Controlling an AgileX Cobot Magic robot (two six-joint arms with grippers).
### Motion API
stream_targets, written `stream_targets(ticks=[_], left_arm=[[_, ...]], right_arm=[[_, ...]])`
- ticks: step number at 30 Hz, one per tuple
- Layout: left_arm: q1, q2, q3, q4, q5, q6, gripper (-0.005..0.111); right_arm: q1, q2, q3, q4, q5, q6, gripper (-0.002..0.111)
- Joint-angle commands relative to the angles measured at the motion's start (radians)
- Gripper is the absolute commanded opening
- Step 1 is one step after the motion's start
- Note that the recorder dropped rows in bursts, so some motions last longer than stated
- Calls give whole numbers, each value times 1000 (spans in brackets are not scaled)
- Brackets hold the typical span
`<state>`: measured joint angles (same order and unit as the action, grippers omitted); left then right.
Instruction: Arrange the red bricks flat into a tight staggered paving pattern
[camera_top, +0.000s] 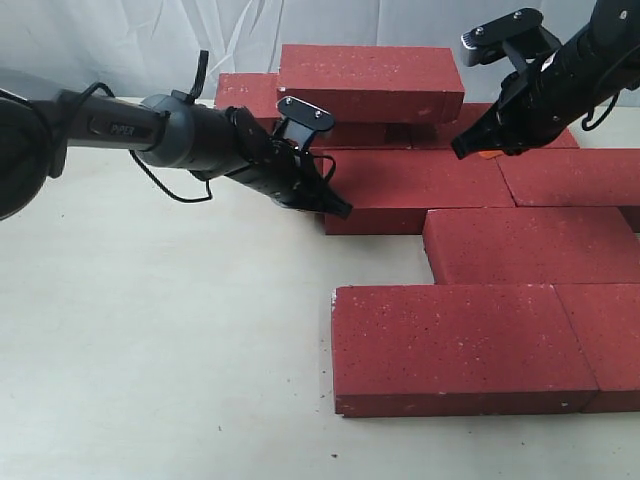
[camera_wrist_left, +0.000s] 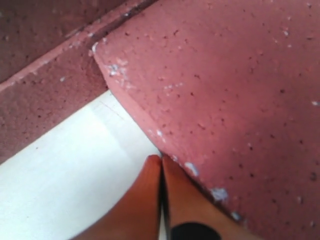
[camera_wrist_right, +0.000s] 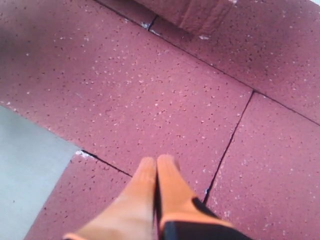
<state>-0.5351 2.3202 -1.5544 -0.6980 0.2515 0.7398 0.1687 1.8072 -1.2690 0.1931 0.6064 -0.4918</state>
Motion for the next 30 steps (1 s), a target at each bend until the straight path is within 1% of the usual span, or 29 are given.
stream_targets(ticks=[1, 5, 9, 12, 15, 17, 21, 24, 27, 30], left_arm=[[-6, 17, -11, -4, 101, -5, 0], [42, 14, -11, 5, 166, -5, 0], [75, -8, -11, 46, 193, -35, 0], [93, -41, -11, 125, 222, -107, 0], [95, -77, -11, 220, 293, -156, 0], [95, -109, -11, 278, 350, -189, 0], [95, -196, -11, 317, 429, -191, 0], [98, -282, -11, 351, 459, -191, 0], [106, -363, -11, 397, 490, -246, 0], [139, -433, -11, 441, 470, -297, 0]], right_arm=[[-7, -10, 1, 4, -12, -4, -1], [-7, -10, 1, 3, -14, -4, -1], [-7, -10, 1, 14, -19, -4, -1], [-7, -10, 1, 20, -28, -4, -1], [-7, 1, 1, 33, -28, -4, -1], [-7, 7, 1, 49, -28, -4, -1], [-7, 18, 1, 93, -26, -4, -1], [-7, 23, 1, 130, -10, -22, -1], [-7, 23, 1, 129, -8, -98, -1], [-7, 16, -2, 102, -46, -100, -1]])
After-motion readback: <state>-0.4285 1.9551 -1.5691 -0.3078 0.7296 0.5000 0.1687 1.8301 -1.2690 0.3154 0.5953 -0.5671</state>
